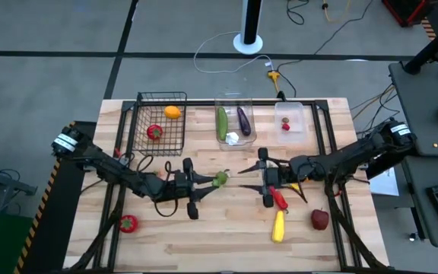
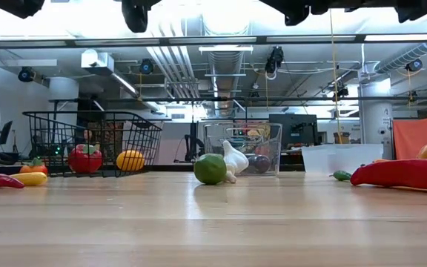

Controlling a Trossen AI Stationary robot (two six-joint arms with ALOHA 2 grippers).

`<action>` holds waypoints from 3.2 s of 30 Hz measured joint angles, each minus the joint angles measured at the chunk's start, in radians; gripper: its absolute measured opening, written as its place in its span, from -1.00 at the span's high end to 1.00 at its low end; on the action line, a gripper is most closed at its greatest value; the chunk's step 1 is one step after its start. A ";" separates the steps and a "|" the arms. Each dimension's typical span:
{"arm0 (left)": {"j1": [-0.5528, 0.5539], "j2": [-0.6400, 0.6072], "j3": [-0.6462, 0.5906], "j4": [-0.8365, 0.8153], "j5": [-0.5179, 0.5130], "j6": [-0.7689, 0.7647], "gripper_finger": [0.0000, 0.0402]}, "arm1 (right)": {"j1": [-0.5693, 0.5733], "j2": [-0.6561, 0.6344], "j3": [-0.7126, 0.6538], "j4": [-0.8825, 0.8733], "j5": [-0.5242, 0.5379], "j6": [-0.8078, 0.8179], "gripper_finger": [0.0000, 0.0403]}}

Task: Sort produce into baskets
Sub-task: Put the green chili pepper into the right transparent bin

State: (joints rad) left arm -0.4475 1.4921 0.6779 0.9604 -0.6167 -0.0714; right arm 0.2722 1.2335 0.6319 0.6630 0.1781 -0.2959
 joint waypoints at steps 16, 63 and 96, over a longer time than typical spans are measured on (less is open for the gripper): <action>0.038 -0.001 0.026 0.009 -0.003 -0.249 0.59 | 0.088 0.239 0.024 0.470 0.271 -0.458 -0.07; 0.063 -0.001 0.030 0.005 0.034 -0.162 0.59 | 0.056 0.356 0.193 0.387 0.338 -0.393 -0.10; 0.063 0.000 0.027 -0.026 0.022 -0.143 0.50 | 0.056 0.356 0.193 0.389 0.337 -0.304 -0.08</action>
State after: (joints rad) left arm -0.3840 1.4918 0.7052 0.9344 -0.5949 -0.2142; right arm 0.3286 1.5894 0.8249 1.0519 0.5156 -0.5999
